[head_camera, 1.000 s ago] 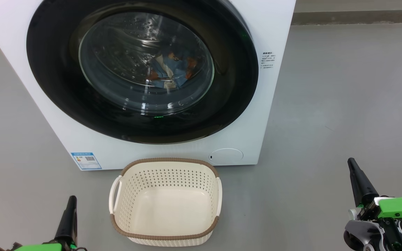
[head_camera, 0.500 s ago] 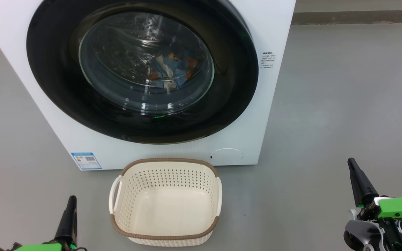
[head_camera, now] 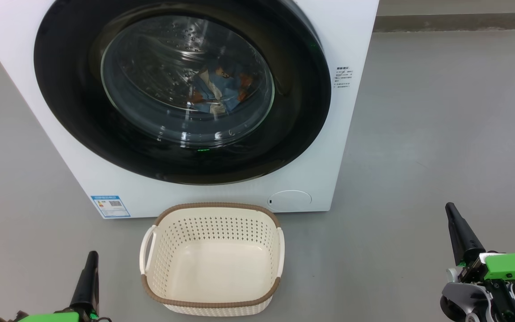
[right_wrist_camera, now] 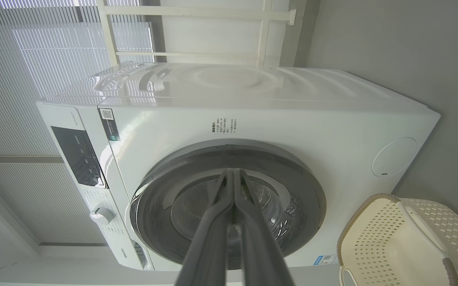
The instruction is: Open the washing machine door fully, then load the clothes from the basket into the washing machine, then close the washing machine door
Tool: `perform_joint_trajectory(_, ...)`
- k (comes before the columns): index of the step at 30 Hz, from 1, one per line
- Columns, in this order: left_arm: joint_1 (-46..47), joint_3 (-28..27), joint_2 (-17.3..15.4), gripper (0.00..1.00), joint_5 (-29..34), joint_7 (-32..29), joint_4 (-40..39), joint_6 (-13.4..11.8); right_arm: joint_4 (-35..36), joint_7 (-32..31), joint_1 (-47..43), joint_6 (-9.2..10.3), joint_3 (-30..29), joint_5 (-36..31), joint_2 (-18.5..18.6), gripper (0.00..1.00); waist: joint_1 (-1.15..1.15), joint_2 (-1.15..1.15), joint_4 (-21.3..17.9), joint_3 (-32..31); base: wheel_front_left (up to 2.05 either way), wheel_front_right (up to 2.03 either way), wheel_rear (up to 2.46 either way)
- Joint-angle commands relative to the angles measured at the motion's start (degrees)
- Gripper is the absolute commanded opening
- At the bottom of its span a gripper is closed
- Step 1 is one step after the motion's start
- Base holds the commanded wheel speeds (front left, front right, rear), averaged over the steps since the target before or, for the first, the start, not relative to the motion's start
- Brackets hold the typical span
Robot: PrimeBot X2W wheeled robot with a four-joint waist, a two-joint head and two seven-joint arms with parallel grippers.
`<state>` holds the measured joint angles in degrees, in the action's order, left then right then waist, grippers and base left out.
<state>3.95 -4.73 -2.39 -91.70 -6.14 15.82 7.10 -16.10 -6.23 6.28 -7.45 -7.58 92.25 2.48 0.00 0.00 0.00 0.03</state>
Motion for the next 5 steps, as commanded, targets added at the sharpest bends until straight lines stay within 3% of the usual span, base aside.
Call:
perform_joint_trajectory(1, 2.65, -1.89, -0.49, 0.00, -0.39, -0.41, -1.42, 0.38, 1.75, -0.23, 0.30, -0.03, 1.06, -0.08, 0.48, 0.00, 0.00, 0.00, 0.00, 0.00, 0.00, 0.00, 0.00)
perform_joint_trajectory(5, 2.65, -1.89, -0.49, 0.00, -0.39, -0.41, -1.42, 0.38, 1.75, -0.24, 0.30, -0.03, 1.05, -0.08, 0.47, 0.00, 0.00, 0.00, 0.00, 0.00, 0.00, 0.00, 0.00)
